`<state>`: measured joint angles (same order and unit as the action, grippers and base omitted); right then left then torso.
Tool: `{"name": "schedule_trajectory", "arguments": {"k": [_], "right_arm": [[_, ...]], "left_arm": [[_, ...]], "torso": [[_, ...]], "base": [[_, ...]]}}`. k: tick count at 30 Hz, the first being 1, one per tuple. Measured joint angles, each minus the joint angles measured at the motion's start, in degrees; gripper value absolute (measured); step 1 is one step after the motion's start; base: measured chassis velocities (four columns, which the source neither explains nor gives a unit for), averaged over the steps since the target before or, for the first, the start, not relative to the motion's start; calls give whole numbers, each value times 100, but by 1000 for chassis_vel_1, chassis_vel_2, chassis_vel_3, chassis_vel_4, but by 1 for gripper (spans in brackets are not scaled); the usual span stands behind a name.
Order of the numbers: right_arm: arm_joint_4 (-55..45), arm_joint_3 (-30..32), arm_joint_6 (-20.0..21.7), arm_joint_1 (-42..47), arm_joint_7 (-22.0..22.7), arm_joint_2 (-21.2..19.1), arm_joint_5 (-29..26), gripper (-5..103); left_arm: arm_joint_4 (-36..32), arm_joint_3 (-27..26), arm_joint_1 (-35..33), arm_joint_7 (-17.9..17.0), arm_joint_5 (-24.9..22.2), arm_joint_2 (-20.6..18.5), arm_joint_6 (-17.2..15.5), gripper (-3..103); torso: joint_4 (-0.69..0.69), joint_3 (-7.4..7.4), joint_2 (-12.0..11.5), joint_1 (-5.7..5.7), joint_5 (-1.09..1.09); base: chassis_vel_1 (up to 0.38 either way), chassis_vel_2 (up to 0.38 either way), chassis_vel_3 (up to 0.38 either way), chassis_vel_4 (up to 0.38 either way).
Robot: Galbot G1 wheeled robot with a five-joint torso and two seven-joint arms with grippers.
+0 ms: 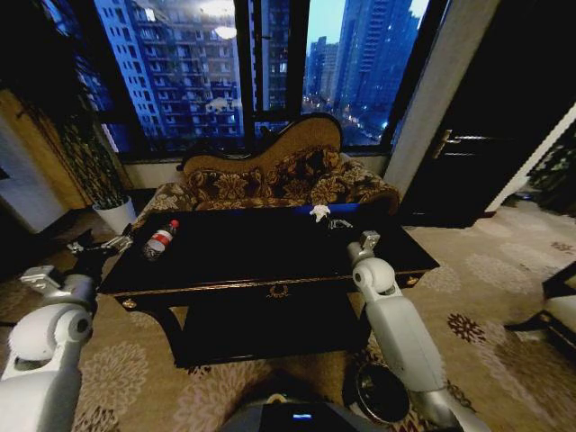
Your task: Move to the front of the table and place the trash on the table into the trash bin.
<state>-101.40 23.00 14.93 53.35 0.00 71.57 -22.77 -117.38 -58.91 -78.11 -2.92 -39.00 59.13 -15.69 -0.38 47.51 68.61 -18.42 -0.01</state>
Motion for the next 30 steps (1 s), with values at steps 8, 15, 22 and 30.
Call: {"name": "schedule_trajectory", "arguments": {"k": [8, 15, 22, 30], "right_arm": [[-212, 81, -1, 190, 0, -18, 85, 0], [-299, 114, 11, 256, 0, -31, 87, 0], [-350, 164, 16, 329, 0, -34, 97, 0], [-418, 184, 19, 417, 0, -28, 107, 0]], "left_arm": [[-1, -1, 6, 15, -48, -94, 16, 100], [-4, 3, 6, 48, -51, -115, 11, 100], [-4, 4, 5, 70, -51, -126, 3, 100], [-6, -16, -14, 89, -50, -119, 2, 100]], "torso": [[1, 0, 0, 0, 0], [1, 1, -1, -1, 0], [0, 1, -1, -1, 0], [1, 0, 0, 1, 0]], "base": [[0, 0, 0, 0], [16, -9, -15, 14], [120, -111, -111, 119], [152, -152, -145, 141]]}}
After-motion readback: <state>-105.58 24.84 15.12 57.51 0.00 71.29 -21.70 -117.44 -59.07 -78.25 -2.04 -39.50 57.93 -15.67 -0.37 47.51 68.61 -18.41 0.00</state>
